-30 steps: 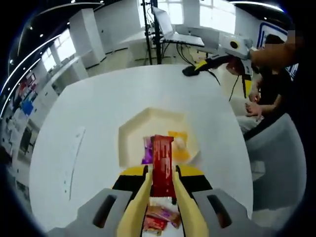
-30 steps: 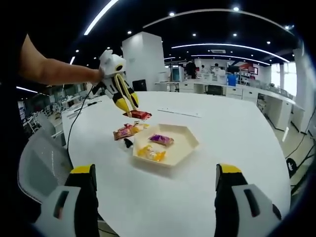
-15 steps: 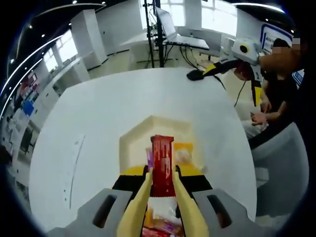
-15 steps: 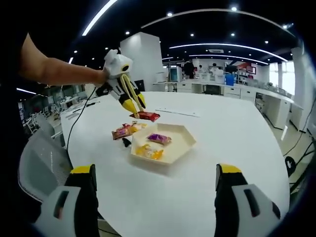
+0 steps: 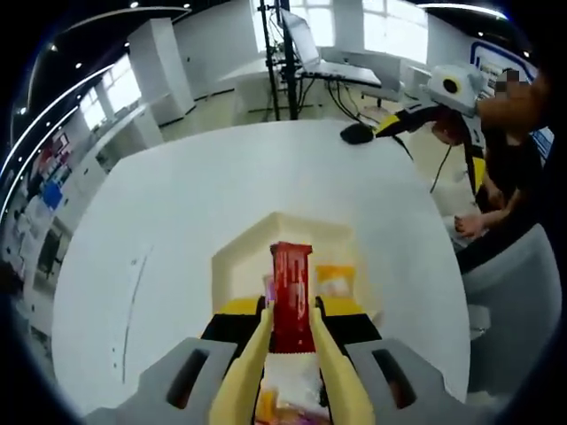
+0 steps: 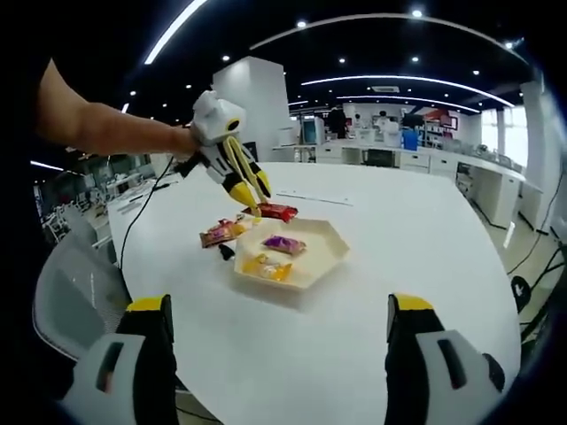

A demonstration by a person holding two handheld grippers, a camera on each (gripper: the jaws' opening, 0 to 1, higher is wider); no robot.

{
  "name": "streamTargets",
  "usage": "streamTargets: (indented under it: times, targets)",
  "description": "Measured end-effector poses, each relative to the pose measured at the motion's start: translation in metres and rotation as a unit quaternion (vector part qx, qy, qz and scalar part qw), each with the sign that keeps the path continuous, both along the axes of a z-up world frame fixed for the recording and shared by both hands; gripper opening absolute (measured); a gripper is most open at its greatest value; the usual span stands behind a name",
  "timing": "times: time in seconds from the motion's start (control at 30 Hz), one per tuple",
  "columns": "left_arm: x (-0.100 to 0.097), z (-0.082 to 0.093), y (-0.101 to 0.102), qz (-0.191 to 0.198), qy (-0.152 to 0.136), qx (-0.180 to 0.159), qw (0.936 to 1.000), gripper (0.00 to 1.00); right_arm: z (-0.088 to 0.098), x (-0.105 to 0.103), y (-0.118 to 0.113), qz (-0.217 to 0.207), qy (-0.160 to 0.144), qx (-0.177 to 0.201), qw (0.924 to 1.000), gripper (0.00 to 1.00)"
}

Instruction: Place the target food into the container with the food tongs after gripping and lifting it, then release it inside without dropping or visibly crushing the food.

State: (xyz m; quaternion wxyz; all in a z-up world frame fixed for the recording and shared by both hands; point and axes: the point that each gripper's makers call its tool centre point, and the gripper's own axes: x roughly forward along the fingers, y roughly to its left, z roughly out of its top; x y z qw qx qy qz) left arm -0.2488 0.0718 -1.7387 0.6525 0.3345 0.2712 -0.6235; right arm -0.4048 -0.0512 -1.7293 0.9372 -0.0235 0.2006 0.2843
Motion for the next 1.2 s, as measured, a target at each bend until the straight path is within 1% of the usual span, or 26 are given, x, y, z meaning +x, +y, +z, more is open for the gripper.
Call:
streamTargets:
  times: [0.2,0.4,0.53,0.67,0.83,1.0,1.2]
  targets:
    - [0.001,-0.005,-0.014,0.000,-0.006,-0.002,1.0000,0.19,-0.002,-0.001,-0.002,-0.002,0.003,-0.001,1.0000,0.99]
    - [0.000,-0.009,-0.019,-0.004,-0.007,-0.005,1.0000,0.19,-0.001,-0.003,-0.006,-0.007,0.004,0.000,1.0000,0.99]
    - [-0.002,-0.007,-0.023,-0.014,-0.015,-0.025,0.9995,0.22,-0.003,-0.004,-0.008,-0.011,0.005,0.001,0.9999,0.99]
    - [-0.002,-0.008,-0.020,-0.013,-0.016,-0.031,0.9993,0.23,-0.006,-0.005,-0.006,-0.009,0.007,0.002,0.9999,0.99]
    - [-0.003,-0.008,-0.013,-0.009,-0.013,-0.034,0.9993,0.23,-0.005,-0.004,-0.005,-0.007,0.006,0.004,0.9999,0.99]
    - [0.001,-0.002,-0.005,-0.001,-0.015,-0.045,0.9989,0.24,-0.006,-0.004,-0.004,-0.005,0.007,0.002,1.0000,0.99]
    - [0.000,0.009,0.014,0.007,-0.026,-0.061,0.9978,0.24,-0.003,-0.003,-0.002,-0.003,0.005,0.002,1.0000,0.99]
